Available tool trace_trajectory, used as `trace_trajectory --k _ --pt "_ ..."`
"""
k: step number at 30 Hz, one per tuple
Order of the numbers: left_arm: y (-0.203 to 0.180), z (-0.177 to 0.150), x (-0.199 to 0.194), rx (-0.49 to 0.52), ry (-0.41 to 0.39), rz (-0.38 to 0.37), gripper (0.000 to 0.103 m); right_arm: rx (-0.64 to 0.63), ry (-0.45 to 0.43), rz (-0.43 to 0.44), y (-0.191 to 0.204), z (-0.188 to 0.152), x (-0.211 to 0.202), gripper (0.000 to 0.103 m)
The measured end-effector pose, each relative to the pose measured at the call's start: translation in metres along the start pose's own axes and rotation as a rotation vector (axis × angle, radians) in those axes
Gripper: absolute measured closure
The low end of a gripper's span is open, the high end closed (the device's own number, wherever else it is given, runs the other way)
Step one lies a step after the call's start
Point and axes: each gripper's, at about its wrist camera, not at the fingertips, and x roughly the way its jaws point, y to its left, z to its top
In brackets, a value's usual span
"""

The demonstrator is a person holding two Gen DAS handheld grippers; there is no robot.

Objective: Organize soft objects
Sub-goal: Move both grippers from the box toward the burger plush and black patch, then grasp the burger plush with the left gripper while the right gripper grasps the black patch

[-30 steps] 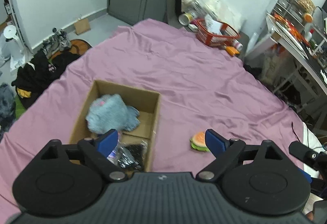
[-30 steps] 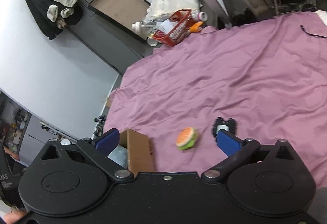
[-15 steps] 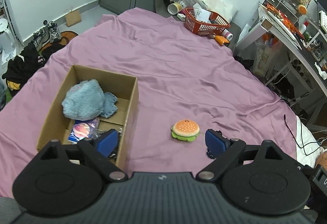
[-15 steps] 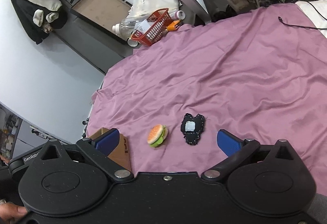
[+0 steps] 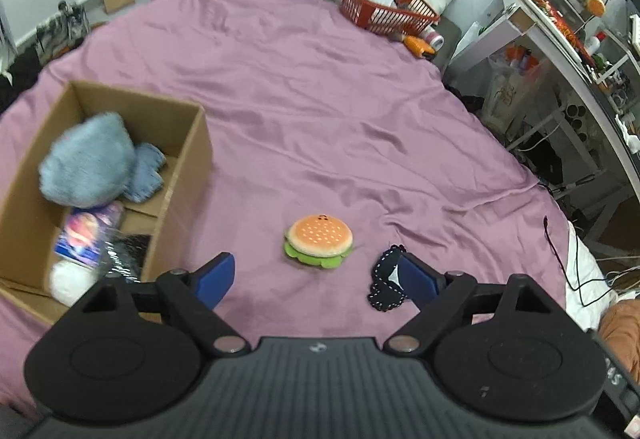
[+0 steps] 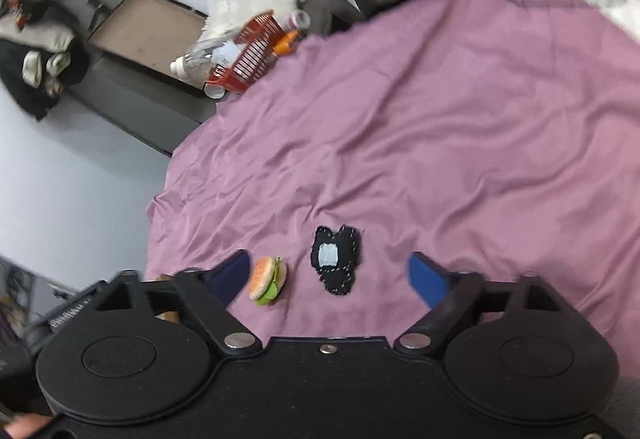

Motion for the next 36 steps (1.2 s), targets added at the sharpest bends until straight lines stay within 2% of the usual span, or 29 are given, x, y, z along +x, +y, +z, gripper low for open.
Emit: trace_trajectory --k 3,7,12,15,23,32,33,36 --pt "-0.004 0.001 0.015 0.02 0.02 0.009 0.02 0.008 0.006 -0.008 -0.003 0.002 0.01 0.024" --pt "-0.002 0.006 0.036 -0.008 0.05 0.006 0.03 0.031 0.043 -0.023 -0.008 0.005 0.03 0.024" --pt "-0.001 0.012 0.061 -0.034 0.093 0.003 0.037 0.042 0.088 -0.021 -0.01 0.009 0.055 0.024" --pt "0.001 0.016 0.076 -0.06 0.118 0.001 0.038 0.054 0.116 -0.018 -0.013 0.01 0.07 0.03" --pt "-0.001 0.02 0.113 -0.089 0.186 0.004 0.039 0.076 0.187 0.003 -0.021 0.011 0.1 0.035" --pt "-0.004 0.016 0.132 -0.086 0.213 0.047 0.053 0.057 0.19 0.009 -0.022 0.011 0.12 0.036" --pt "-0.006 0.016 0.132 -0.076 0.212 0.053 0.054 0.047 0.186 0.008 -0.021 0.01 0.121 0.039" --pt "-0.008 0.016 0.127 -0.06 0.207 0.067 0.055 0.023 0.172 0.002 -0.018 0.009 0.121 0.056"
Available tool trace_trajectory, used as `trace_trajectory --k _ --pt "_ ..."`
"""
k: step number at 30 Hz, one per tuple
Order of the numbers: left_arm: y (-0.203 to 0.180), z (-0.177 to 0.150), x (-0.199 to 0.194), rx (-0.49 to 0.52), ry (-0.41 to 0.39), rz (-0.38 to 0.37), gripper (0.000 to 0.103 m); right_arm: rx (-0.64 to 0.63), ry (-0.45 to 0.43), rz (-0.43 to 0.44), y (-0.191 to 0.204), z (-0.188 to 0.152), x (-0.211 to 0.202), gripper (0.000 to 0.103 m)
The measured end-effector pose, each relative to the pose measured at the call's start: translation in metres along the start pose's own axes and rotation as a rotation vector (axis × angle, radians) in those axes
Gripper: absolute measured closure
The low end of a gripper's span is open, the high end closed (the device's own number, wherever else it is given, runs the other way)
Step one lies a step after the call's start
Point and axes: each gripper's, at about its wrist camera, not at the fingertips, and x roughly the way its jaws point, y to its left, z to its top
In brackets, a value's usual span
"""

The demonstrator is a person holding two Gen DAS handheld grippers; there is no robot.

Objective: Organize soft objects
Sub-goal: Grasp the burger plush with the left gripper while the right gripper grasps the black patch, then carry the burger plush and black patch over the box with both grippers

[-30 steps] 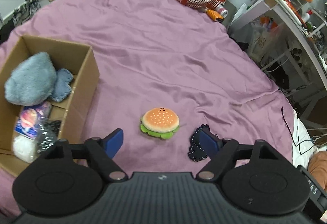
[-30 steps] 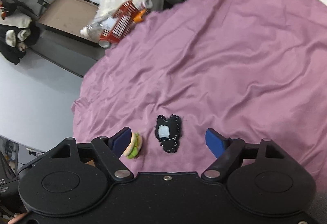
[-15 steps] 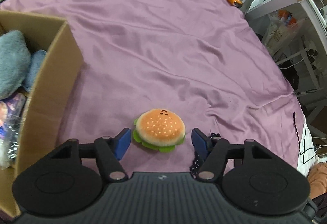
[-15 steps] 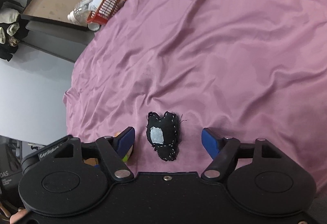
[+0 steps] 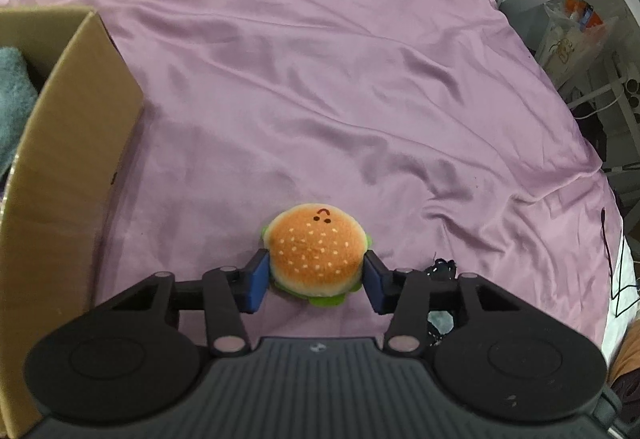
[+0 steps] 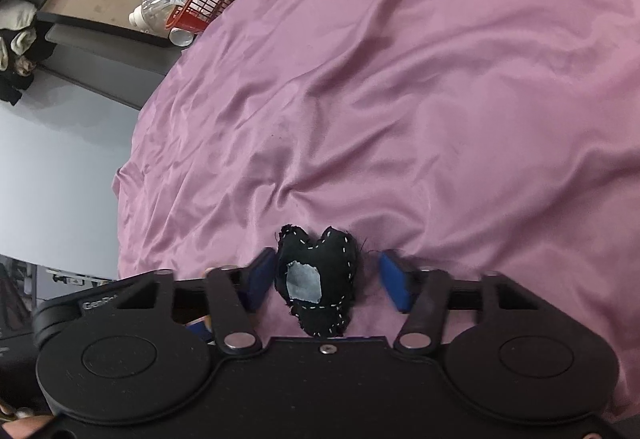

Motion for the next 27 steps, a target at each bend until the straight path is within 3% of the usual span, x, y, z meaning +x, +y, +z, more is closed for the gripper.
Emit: trace_trajectory --k 1,2,5,27 --pt "-0.001 0.0 -0.003 0.004 -0.003 0.004 0.056 -0.008 0.003 0.005 0.001 0.0 0.001 0.067" --pt "-0.001 -0.001 -0.007 0.006 -0.007 0.005 0.056 -0.014 0.013 0.01 0.002 0.0 0.002 0.071" --pt "0.001 -0.002 -0.016 0.031 -0.026 0.001 0.056 -0.023 0.01 0.0 0.002 0.0 0.0 0.076" --pt "0.057 -0.014 -0.095 0.009 -0.105 -0.088 0.056 -0.125 -0.097 -0.001 0.049 -0.022 -0.066 0.079"
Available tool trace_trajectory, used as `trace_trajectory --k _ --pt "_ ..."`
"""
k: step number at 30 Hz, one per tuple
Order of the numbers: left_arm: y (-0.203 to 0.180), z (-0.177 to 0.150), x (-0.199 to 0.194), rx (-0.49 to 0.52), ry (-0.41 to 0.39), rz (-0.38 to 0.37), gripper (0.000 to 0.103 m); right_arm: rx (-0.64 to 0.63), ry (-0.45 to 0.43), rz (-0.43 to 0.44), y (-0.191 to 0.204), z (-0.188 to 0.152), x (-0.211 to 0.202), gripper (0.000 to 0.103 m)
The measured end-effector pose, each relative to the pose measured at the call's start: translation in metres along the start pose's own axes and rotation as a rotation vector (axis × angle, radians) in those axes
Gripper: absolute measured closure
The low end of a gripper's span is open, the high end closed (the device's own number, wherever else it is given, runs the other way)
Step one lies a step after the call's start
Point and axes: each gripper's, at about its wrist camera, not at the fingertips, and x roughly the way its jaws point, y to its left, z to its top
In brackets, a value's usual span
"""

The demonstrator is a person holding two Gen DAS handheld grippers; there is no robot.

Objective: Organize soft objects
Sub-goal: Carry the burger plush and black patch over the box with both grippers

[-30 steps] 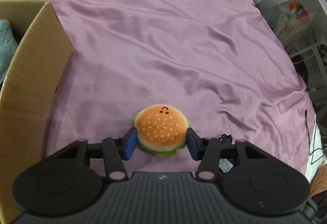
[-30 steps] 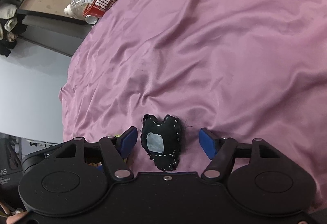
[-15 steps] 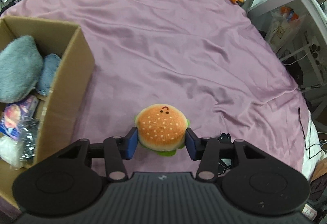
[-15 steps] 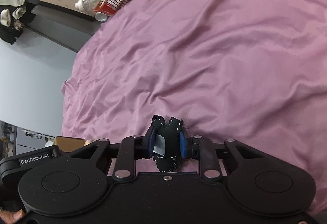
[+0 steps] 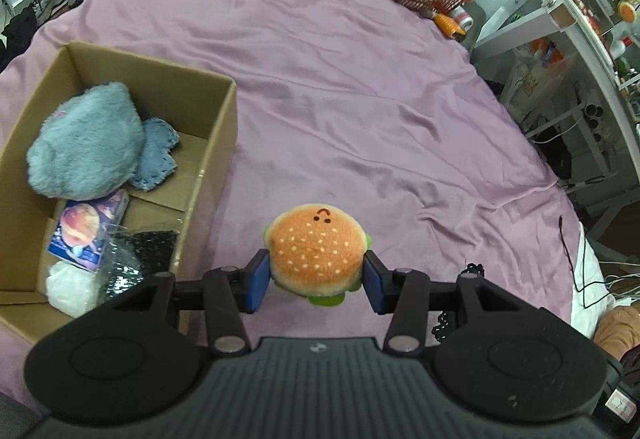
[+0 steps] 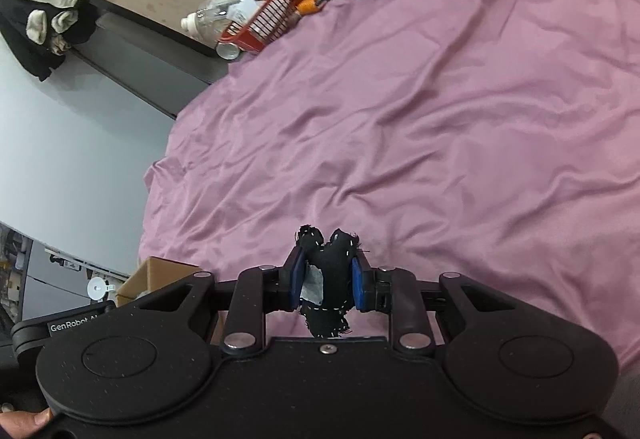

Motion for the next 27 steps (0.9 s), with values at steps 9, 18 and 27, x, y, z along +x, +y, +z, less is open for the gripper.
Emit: trace_trajectory --k 9,18,27 --pt "0.022 0.002 -0.031 -0.01 -0.044 -0.039 0.056 -0.066 -0.034 0.032 0.041 -0.011 -0.015 0.079" --pt "0.061 0.005 -0.059 -0.037 -0.09 -0.055 0.056 -0.124 -0.048 0.08 0.087 -0.027 -0.014 0.079" --pt "0.107 0.007 -0.079 -0.092 -0.124 -0.056 0.056 -0.175 -0.031 0.087 0.123 -0.048 -0.005 0.079"
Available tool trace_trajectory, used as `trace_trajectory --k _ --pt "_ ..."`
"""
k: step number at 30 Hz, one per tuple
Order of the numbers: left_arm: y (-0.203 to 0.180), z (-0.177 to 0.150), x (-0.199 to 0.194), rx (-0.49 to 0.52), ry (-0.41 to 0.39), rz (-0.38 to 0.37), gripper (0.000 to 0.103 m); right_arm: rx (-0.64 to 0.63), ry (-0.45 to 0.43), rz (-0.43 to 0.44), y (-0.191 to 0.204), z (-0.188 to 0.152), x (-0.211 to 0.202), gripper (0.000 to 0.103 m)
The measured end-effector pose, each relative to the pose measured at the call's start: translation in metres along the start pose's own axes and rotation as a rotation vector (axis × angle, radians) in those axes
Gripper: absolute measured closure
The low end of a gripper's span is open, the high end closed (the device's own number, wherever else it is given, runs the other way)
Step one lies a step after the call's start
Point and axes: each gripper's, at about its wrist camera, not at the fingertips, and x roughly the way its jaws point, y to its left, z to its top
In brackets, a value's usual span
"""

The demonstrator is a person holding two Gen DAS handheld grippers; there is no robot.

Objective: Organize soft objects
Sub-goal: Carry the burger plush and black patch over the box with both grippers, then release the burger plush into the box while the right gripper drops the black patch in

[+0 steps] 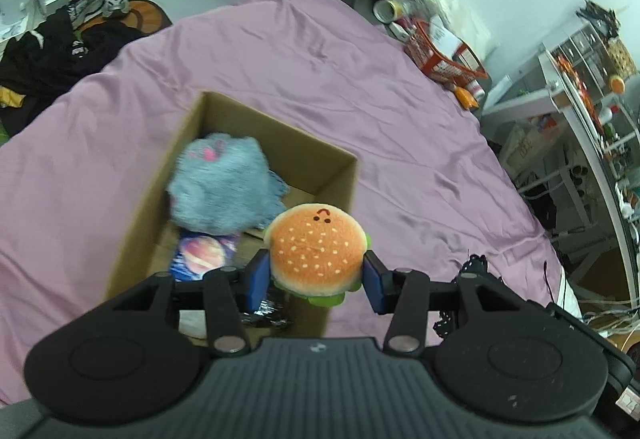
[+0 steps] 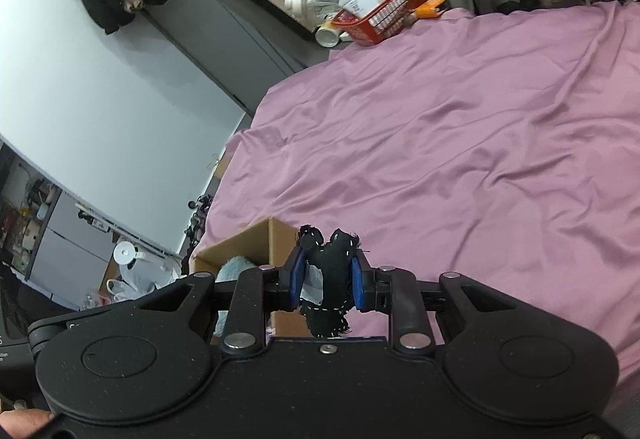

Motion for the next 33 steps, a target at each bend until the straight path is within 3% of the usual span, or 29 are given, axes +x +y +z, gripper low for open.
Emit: trace_trajectory --k 17,22,24,26,30,33 --pt "0.05 0.008 -0.008 -0.059 -0.01 0.055 0.054 -0.078 0.045 0.071 0.059 -0.019 0.024 0.079" --pt "0.056 0.009 -0.002 -0.078 0.027 0.114 0.052 -0.093 0.058 0.115 0.074 -0.019 0.034 0.078" --pt "0.056 0.01 -0.002 -0.075 0.05 0.128 0.048 -0.12 0.052 0.129 0.082 -0.019 0.034 0.068" --pt "0.055 0.011 -0.004 -0.07 0.043 0.134 0.044 -0.144 0.043 0.117 0.086 -0.02 0.033 0.039" --pt "0.048 0.011 -0.01 -0.048 0.011 0.143 0.026 -0.137 0.028 0.117 0.082 -0.018 0.026 0.022" --pt "0.04 0.01 -0.013 -0.033 -0.005 0.146 0.02 -0.122 0.007 0.086 0.072 -0.016 0.02 0.012"
